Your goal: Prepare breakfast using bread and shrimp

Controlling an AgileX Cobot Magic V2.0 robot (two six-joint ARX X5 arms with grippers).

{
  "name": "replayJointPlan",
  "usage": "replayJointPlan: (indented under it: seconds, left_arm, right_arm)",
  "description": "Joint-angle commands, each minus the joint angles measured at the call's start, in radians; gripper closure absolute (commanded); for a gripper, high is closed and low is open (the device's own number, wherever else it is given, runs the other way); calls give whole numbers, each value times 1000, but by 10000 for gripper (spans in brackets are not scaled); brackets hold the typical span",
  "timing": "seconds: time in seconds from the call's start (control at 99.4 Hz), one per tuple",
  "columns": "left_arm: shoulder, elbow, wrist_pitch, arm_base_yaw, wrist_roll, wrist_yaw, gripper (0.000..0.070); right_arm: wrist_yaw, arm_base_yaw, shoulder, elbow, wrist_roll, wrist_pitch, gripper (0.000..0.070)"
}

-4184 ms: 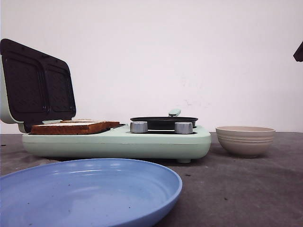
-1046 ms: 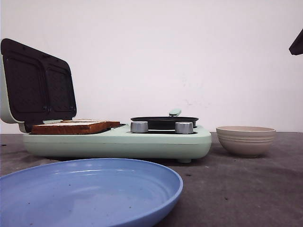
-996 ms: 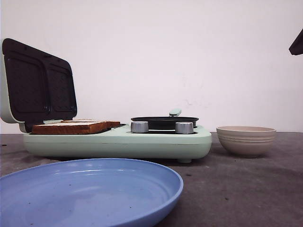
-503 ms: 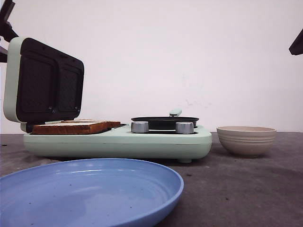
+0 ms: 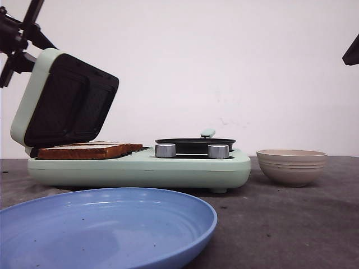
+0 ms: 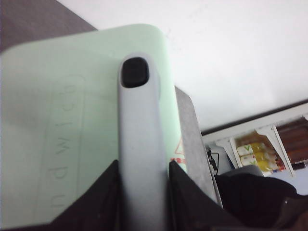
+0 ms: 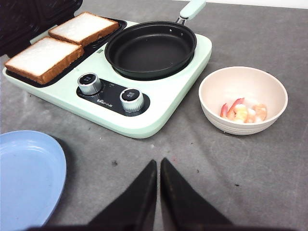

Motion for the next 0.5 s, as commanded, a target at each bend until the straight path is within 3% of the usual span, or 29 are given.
replayJointPlan:
  seconds: [0.0, 0.493]
  left_arm:
    - [36, 8, 2, -10, 107, -15, 696]
    - [36, 8, -98, -132, 240, -142, 696]
  right_arm:
    - [-3, 5, 3, 0, 10, 12, 697]
    - [-3, 5, 3, 1, 10, 12, 696]
